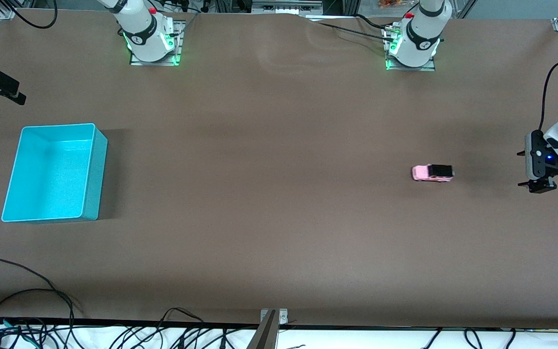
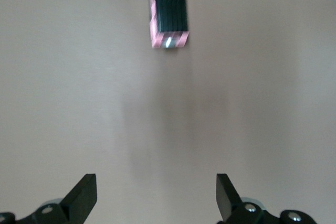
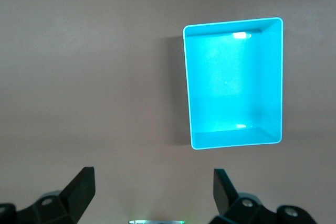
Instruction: Wind and store pink jeep toy
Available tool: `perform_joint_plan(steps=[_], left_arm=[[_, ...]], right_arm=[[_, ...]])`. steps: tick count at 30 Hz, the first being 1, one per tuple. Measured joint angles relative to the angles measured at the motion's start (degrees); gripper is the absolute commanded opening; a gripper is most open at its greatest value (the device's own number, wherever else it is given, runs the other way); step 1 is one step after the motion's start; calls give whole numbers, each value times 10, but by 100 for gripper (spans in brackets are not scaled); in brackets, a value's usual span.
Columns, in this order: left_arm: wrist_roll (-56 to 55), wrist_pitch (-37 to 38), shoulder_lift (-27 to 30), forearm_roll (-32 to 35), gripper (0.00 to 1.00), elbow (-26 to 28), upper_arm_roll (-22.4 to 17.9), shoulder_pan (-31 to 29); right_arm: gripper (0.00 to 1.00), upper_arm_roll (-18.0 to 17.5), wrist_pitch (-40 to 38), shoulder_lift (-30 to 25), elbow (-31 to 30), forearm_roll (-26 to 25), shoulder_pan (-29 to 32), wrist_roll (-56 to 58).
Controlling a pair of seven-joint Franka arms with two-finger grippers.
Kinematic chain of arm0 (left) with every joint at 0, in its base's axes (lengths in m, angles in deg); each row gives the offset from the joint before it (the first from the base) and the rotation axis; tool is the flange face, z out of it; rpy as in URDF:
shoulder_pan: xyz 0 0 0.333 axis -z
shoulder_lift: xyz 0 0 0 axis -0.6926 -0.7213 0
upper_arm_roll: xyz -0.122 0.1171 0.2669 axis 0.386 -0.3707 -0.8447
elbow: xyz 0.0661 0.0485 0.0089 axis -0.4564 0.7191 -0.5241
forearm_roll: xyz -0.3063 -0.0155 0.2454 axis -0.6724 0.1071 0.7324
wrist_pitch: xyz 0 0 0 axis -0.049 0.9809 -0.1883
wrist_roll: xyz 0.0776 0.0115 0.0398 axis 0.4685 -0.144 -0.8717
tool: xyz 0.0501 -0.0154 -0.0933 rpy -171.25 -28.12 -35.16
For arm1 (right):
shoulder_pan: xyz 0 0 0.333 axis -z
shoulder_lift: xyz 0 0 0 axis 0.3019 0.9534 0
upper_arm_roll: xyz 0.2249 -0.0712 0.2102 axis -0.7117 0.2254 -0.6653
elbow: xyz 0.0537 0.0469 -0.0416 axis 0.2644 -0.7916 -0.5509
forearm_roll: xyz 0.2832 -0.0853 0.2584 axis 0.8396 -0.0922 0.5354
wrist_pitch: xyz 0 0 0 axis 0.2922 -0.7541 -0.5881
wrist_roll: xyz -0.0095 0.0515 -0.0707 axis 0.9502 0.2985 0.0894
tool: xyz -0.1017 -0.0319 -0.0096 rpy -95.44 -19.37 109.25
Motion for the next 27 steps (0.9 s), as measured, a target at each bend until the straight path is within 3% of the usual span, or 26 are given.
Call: perform_joint_plan(steps=[8, 18, 27], left_arm=[[-5, -55, 6, 0, 100, -8, 6, 9], [-6, -57, 54, 0, 100, -13, 35, 10], [-6, -57, 64, 0, 100, -13, 41, 10]], right_arm=[[100, 1, 0, 0, 0, 0, 0, 0], [100, 8, 0, 0, 0, 0, 0, 1], [100, 8, 0, 0, 0, 0, 0, 1]])
